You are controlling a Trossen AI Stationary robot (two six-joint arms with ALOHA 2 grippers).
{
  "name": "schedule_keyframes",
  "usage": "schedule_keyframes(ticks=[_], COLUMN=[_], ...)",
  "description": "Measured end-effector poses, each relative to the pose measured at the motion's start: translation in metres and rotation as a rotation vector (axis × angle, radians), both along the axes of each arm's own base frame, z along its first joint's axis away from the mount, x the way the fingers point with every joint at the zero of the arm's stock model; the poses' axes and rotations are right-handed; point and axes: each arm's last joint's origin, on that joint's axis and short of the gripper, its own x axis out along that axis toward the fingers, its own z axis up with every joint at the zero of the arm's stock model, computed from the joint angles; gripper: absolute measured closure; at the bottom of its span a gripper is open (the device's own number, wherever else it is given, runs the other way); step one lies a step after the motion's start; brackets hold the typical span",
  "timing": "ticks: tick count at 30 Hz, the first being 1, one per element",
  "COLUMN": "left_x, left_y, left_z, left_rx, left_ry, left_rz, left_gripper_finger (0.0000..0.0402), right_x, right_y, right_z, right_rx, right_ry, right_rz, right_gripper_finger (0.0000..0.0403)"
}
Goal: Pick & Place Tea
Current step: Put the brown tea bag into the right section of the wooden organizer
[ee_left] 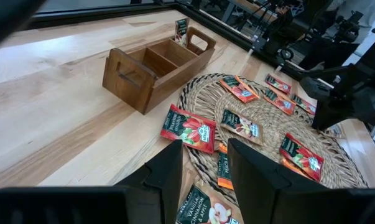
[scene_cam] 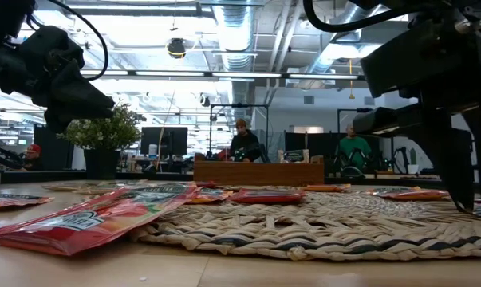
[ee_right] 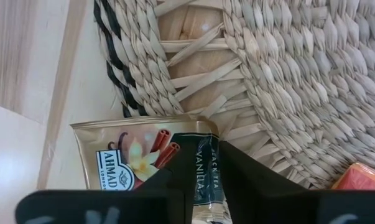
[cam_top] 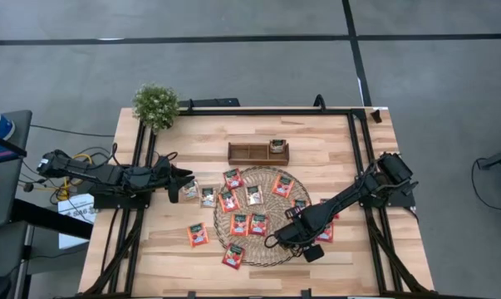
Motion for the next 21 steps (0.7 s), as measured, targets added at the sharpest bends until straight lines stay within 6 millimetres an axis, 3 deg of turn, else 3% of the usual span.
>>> schedule_keyframes(ticks=[13, 21], left_x=[0.0, 0.0], left_y=[0.0, 0.0], left_z=[0.0, 0.0], left_rx=[0.0, 0.0], left_ry=[0.0, 0.0], left_rz=[0.0, 0.0], left_gripper_finger=[0.0282, 0.0282], right_x=[0.0, -0.0003], right_y=[-0.0007, -0.0023], right_z=[-0.0006, 0.0021], right_rx=[-0.009, -0.009], right_ry=[0.003, 0.003], right_rz=[-0.028, -0.045], right_gripper_finger=[0.0398, 0.0401])
